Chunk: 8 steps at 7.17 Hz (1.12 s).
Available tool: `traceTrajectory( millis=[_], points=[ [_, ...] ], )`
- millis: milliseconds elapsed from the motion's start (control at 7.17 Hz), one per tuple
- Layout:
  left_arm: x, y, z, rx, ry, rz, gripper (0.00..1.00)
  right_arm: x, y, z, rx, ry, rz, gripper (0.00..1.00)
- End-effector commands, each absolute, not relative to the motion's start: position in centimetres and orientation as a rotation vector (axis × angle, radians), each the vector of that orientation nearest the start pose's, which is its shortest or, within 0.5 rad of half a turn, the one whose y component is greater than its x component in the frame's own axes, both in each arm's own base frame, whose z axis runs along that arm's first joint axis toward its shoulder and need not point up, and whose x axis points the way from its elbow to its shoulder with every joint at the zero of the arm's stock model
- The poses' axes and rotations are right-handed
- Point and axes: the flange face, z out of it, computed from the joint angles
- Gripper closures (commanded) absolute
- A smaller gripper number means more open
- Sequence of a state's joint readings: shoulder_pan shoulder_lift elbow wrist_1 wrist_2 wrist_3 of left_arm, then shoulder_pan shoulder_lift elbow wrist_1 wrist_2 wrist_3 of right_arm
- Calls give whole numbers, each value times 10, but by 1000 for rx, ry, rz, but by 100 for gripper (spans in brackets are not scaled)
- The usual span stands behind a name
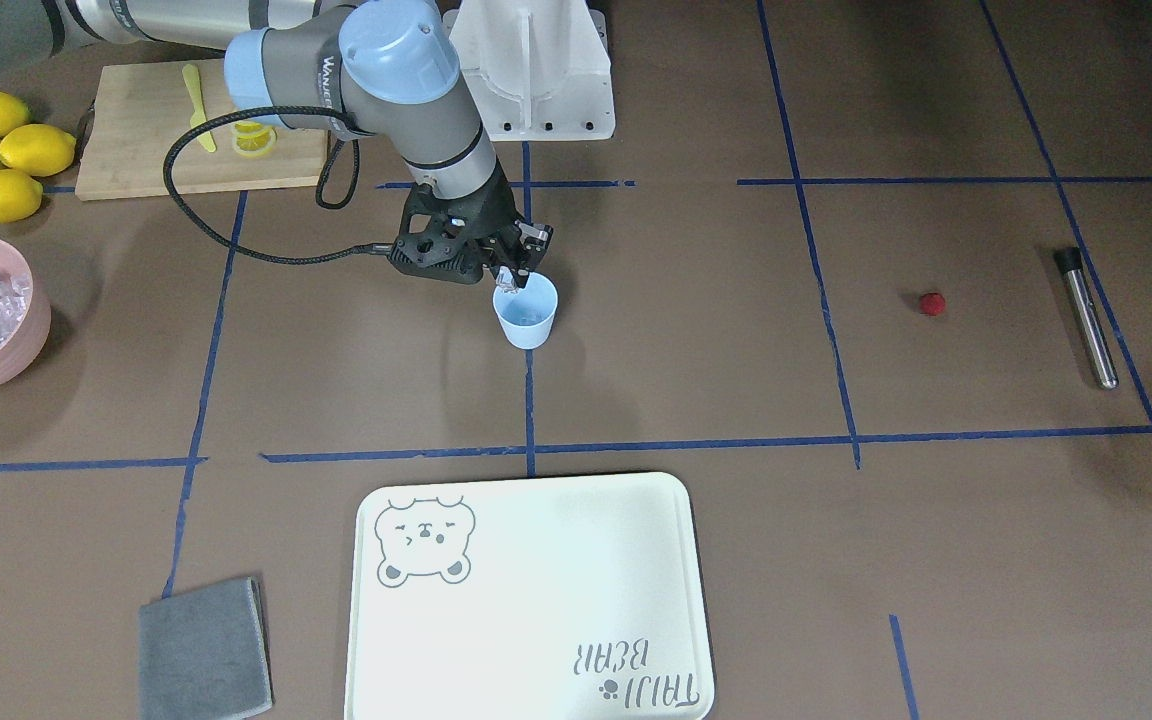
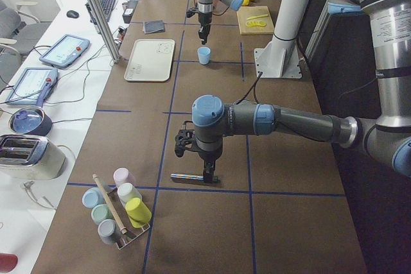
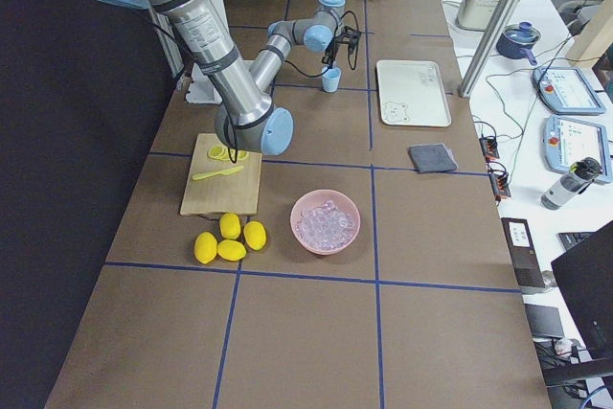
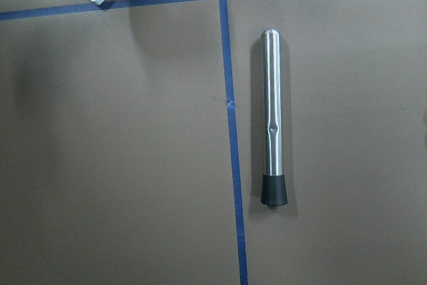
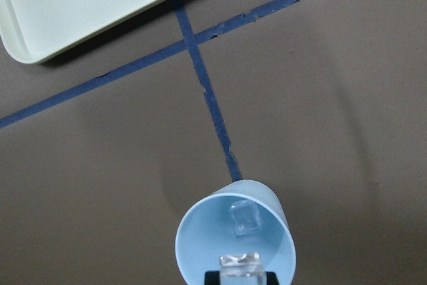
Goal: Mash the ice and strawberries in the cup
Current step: 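Carry the ice cube with the right gripper to the blue cup and release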
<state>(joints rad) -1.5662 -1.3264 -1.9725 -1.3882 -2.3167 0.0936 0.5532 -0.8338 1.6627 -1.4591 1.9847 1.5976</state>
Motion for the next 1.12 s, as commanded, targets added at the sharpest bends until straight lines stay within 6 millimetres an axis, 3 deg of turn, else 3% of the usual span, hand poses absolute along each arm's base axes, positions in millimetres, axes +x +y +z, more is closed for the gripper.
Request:
traceTrajectory(
  millis=[0,139,279,418,558,697,836,976],
  points=[
    [-64,-383,589,11,746,85,0,-543,-435,164,-119,-987,334,82],
    [-64,-383,589,11,746,85,0,-545,-435,165,-114,-991,332,48],
    [-65,-382,589,10,746,83,0,-548,-434,166,-117,-988,330,29],
    [-65,-382,589,10,746,83,0,-548,-433,166,-118,-987,329,24],
    [-65,-382,589,10,746,83,0,-548,-433,165,-116,-989,327,1],
    [-65,-382,589,9,746,82,0,-540,-435,170,-124,-991,324,1],
    [-65,-382,590,7,746,82,0,-519,-440,187,-114,-989,279,1],
    [-65,-382,590,8,746,83,0,-475,-437,217,-82,-992,205,1]
  ],
)
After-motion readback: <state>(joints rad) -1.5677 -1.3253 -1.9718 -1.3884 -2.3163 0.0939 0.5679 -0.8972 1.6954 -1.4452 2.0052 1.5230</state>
